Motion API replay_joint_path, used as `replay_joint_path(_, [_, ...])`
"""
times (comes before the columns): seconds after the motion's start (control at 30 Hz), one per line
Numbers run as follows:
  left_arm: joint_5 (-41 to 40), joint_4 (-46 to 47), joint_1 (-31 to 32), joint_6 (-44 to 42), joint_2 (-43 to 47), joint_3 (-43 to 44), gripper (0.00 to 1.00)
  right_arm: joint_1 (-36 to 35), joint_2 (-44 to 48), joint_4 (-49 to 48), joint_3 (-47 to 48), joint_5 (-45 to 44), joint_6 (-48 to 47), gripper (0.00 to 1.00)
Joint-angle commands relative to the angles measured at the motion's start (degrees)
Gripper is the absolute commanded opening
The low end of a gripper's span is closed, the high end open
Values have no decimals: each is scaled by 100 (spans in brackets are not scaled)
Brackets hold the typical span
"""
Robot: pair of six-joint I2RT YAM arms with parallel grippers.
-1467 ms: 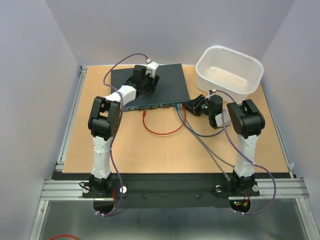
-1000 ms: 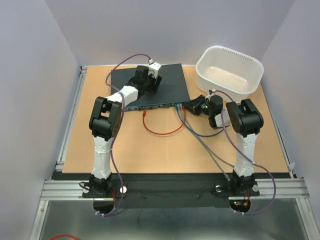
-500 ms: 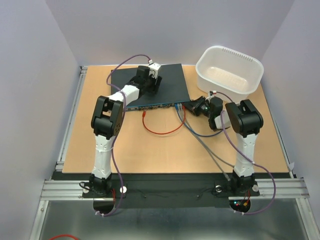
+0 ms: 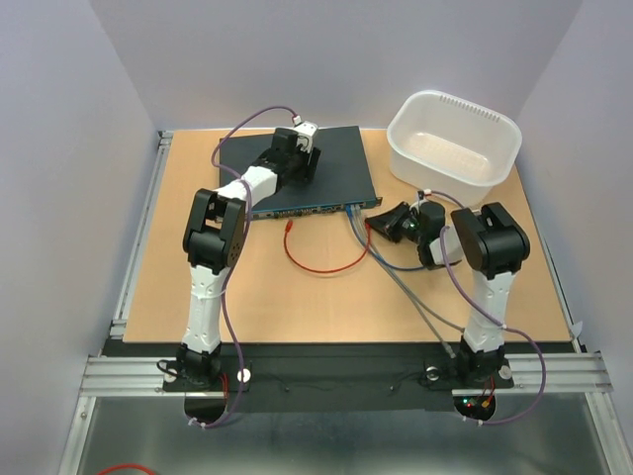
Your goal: Pull the plug from the switch port
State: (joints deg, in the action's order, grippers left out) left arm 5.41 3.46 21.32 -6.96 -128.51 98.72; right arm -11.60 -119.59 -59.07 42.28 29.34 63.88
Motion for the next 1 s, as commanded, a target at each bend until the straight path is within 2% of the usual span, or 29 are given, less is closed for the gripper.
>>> replay_joint_path(0.0, [152, -179, 21, -59, 194, 227, 75, 43, 593, 428, -202, -269, -419, 0])
replay_joint_path(0.1, [390, -310, 21, -130, 492, 262, 75, 26, 1524, 1184, -229, -560, -1121, 0])
replay_joint_path(0.2, [619, -548, 21, -279, 800, 323, 75, -106, 2412, 2938, 130, -886, -2052, 0])
replay_joint_path(0.23, [680, -592, 21, -358, 871, 341, 75, -158, 2579, 3249, 444, -886, -2263, 0])
replay_joint_path(0.3, [724, -776, 12, -455, 1072, 359, 76, -246, 3000, 3916, 806, -660, -2704, 0])
replay_joint_path(0.4, [742, -1057, 4, -534, 1301, 438, 77, -256, 3397, 4148, 1474, -133, -2872, 0])
replay_joint_path(0.47, [751, -1155, -49, -561, 1416, 490, 77, -256, 3477, 4184, 1886, 18, -2916, 0])
replay_joint_path(0.57, [699, -1295, -110, -613, 1644, 534, 77, -256, 3355, 4202, 2932, 229, -2881, 0])
replay_joint_path(0.6, [672, -1357, -128, -657, 1732, 543, 77, -256, 3276, 4202, 3544, 343, -2872, 1])
replay_joint_path(0.67, [523, -1427, -181, -684, 1837, 640, 78, -256, 3039, 4219, 4075, 370, -2951, 0])
replay_joint_path(0.7, [453, -1480, -198, -701, 1864, 684, 78, -247, 2969, 4272, 4626, 309, -2995, 1])
replay_joint_path(0.83, [356, -1577, -269, -771, 1996, 754, 79, -168, 2591, 4649, 5866, -251, -3495, 1])
replay_joint_path(0.97, [312, -1612, -278, -824, 2110, 675, 79, 235, 2230, 4790, 6783, -981, -3968, 1])
